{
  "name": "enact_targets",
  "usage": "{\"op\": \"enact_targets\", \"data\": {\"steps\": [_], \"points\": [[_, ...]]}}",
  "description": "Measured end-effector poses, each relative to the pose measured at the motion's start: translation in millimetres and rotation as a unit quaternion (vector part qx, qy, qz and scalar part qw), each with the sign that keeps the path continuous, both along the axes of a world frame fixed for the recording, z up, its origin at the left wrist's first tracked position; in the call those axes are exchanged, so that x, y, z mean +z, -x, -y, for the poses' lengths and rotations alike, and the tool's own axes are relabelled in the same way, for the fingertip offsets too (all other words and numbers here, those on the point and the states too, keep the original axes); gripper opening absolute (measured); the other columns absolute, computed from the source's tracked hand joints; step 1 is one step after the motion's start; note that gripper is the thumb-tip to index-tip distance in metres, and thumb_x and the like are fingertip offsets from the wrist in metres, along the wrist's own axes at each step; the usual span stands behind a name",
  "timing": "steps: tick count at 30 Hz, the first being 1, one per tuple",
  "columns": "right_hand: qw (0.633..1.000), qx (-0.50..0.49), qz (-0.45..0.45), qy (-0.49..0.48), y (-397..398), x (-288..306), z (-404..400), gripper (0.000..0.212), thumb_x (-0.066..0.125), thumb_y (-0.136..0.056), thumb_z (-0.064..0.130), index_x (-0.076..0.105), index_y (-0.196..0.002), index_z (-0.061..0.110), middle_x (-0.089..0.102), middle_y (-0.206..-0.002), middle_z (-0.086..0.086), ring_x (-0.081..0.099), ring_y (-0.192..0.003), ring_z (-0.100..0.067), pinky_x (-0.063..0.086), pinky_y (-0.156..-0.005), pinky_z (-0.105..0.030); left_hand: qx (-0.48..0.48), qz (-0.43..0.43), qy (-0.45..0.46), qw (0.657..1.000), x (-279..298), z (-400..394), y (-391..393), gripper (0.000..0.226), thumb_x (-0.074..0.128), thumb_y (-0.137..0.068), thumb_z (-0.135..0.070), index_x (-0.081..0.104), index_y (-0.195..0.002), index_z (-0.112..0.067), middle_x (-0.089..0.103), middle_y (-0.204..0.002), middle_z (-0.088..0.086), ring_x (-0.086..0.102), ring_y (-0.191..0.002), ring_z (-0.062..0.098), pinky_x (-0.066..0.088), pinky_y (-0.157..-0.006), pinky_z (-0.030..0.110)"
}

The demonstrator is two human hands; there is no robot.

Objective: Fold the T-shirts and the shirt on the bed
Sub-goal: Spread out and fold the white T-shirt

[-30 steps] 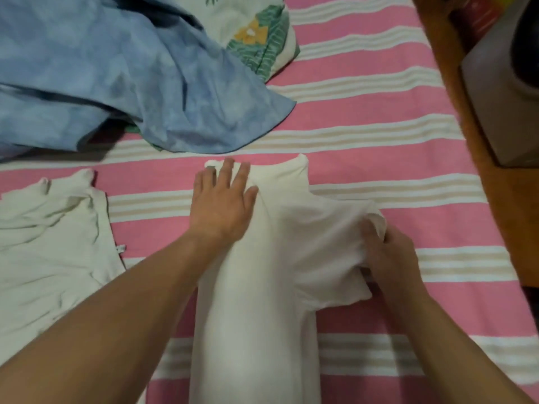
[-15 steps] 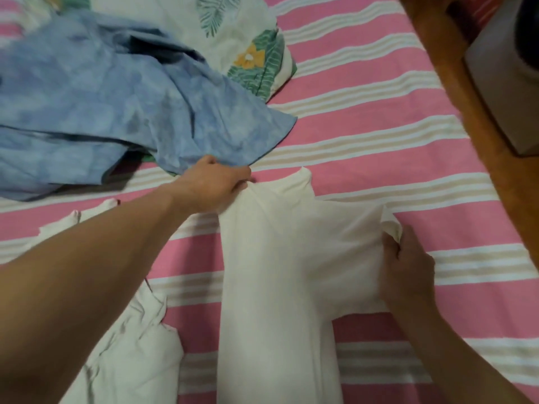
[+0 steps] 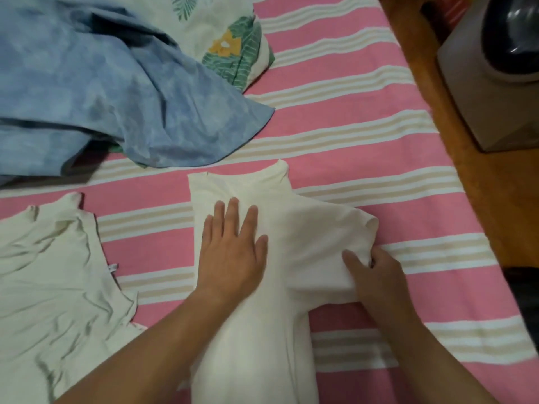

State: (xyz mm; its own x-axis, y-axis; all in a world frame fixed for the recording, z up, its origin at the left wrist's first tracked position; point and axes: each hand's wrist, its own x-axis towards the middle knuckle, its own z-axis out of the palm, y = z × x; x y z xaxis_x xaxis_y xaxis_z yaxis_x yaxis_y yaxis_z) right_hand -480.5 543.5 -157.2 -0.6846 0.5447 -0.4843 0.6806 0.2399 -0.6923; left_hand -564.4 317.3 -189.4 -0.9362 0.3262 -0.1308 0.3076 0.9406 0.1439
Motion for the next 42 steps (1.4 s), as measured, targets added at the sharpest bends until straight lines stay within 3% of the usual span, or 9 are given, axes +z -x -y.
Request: {"op": "enact_targets", "data": {"steps": [6, 10, 14, 16, 27, 31, 34, 38, 42], "points": [[0.998, 0.059, -0.035, 0.005, 12, 23, 9, 0.014, 0.050, -0.103, 0.021, 0.061, -0.111, 0.024, 0.067, -0.092, 0.005, 0.065, -0.088, -0.017, 0.049, -0.068, -0.027, 0.037, 0.089, 0.067, 0.993, -25, -1, 23, 0.068, 0.007, -0.099, -0.066, -0.017, -0.158, -0.042, -0.027, -0.166, 0.007, -0.031, -0.150, 0.035, -0.011, -0.122, 0.060], [0.966, 0.128, -0.096, 0.204, 34, 73, 42, 0.040, 0.057, -0.100, 0.016, 0.056, -0.132, 0.040, 0.075, -0.101, 0.007, 0.073, -0.090, -0.016, 0.061, -0.070, -0.033, 0.143, 0.174, -0.166, 0.960, 24, 5, 39, 0.052, 0.044, -0.102, -0.045, 0.040, -0.153, -0.035, 0.013, -0.169, 0.010, 0.007, -0.156, 0.029, 0.007, -0.125, 0.045], [0.934, 0.333, -0.038, 0.124, 62, 71, 102, 0.056, 0.058, -0.096, 0.035, 0.032, -0.143, 0.052, 0.074, -0.094, -0.001, 0.073, -0.081, -0.022, 0.060, -0.080, -0.045, 0.388, 0.360, -0.658, 0.536, 66, 36, 30, 0.046, 0.044, -0.105, -0.048, 0.067, -0.115, -0.009, 0.074, -0.107, 0.012, 0.072, -0.092, 0.026, 0.051, -0.087, 0.039], [0.905, 0.424, 0.017, 0.027, 68, 62, 120, 0.060, 0.052, -0.099, 0.049, 0.025, -0.152, 0.041, 0.073, -0.110, -0.004, 0.071, -0.095, -0.024, 0.055, -0.093, -0.042, 0.403, 0.437, -0.670, 0.445, 59, 48, 23, 0.060, 0.041, -0.103, -0.056, 0.068, -0.121, -0.004, 0.075, -0.104, 0.017, 0.072, -0.090, 0.031, 0.053, -0.089, 0.045], [0.907, 0.386, 0.018, -0.168, 153, -8, 55, 0.023, 0.061, -0.094, 0.026, 0.063, -0.115, 0.020, 0.045, -0.113, -0.006, 0.053, -0.104, -0.028, 0.046, -0.089, -0.036, 0.482, 0.242, -0.596, 0.595, 18, 43, -1, 0.016, 0.053, -0.102, -0.019, 0.063, -0.115, -0.017, 0.069, -0.094, 0.003, 0.065, -0.078, 0.023, 0.055, -0.073, 0.032], [0.926, 0.341, -0.008, -0.160, 156, -20, 51, 0.017, 0.068, -0.088, 0.028, 0.052, -0.084, 0.025, 0.057, -0.104, -0.008, 0.053, -0.085, -0.022, 0.037, -0.070, -0.031, 0.392, 0.216, -0.380, 0.810, 42, 51, -28, 0.061, 0.065, -0.097, -0.037, 0.033, -0.148, -0.025, 0.056, -0.095, -0.016, 0.057, -0.083, -0.002, 0.045, -0.070, 0.025], [0.928, 0.335, -0.010, -0.161, 158, -22, 51, 0.022, 0.064, -0.091, 0.022, 0.048, -0.076, 0.024, 0.060, -0.100, -0.010, 0.054, -0.084, -0.024, 0.033, -0.063, -0.029, 0.353, 0.290, -0.333, 0.825, 45, 56, -64, 0.082, 0.072, -0.091, -0.019, 0.019, -0.153, -0.030, 0.062, -0.085, -0.006, 0.066, -0.076, 0.014, 0.054, -0.070, 0.034], [0.950, 0.269, -0.028, -0.158, 159, -21, 50, 0.013, 0.061, -0.094, 0.018, 0.053, -0.101, 0.011, 0.054, -0.108, -0.010, 0.054, -0.095, -0.028, 0.038, -0.074, -0.031, 0.296, 0.267, -0.193, 0.897, 43, 61, -80, 0.079, 0.074, -0.089, -0.033, 0.021, -0.147, -0.024, 0.065, -0.094, 0.002, 0.064, -0.086, 0.024, 0.049, -0.078, 0.039], [0.974, 0.189, -0.015, -0.120, 158, -24, 48, 0.074, 0.074, -0.085, 0.034, 0.039, -0.144, 0.005, 0.048, -0.135, -0.012, 0.051, -0.118, -0.028, 0.046, -0.103, -0.044, 0.337, 0.103, -0.260, 0.899, 37, 71, -21, 0.069, 0.071, -0.086, -0.050, 0.042, -0.138, -0.016, 0.059, -0.123, 0.006, 0.059, -0.112, 0.031, 0.050, -0.099, 0.049]]}}
